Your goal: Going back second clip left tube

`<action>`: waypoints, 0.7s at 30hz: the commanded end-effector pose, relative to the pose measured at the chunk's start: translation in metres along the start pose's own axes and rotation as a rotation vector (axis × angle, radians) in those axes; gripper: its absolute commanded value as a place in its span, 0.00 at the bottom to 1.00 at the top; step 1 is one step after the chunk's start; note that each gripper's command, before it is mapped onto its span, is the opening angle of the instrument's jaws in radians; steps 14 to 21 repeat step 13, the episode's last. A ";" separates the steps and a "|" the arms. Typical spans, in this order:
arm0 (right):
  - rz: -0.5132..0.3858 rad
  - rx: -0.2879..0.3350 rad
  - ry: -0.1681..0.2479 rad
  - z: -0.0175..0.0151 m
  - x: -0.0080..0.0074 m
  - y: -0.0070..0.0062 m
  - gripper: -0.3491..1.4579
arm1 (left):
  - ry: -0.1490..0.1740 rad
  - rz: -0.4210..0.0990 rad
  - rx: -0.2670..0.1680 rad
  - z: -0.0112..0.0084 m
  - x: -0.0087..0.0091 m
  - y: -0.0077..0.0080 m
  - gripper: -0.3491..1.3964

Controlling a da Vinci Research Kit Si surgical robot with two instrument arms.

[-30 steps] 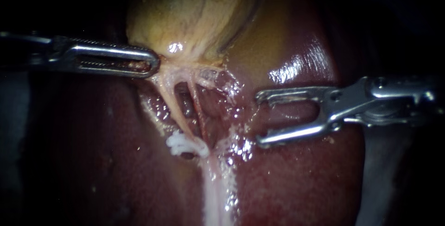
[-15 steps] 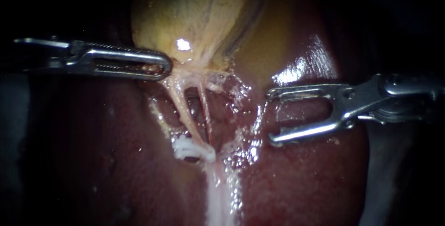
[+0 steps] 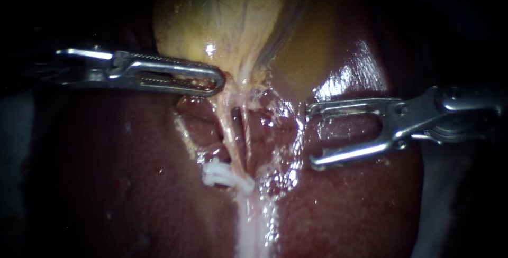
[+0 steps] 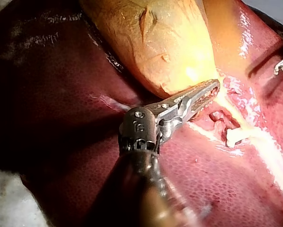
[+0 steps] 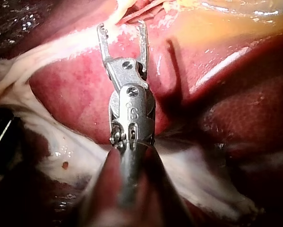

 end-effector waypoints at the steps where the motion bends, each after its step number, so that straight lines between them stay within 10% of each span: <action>1: 0.000 0.000 -0.001 0.0000 0.0000 0.0000 0.47 | 0.000 0.000 0.003 0.0000 0.0000 0.0000 0.00; 21: 0.000 0.000 -0.001 0.0000 0.0000 0.0000 0.47 | -0.001 0.000 0.002 -0.0001 -0.0001 0.0000 0.00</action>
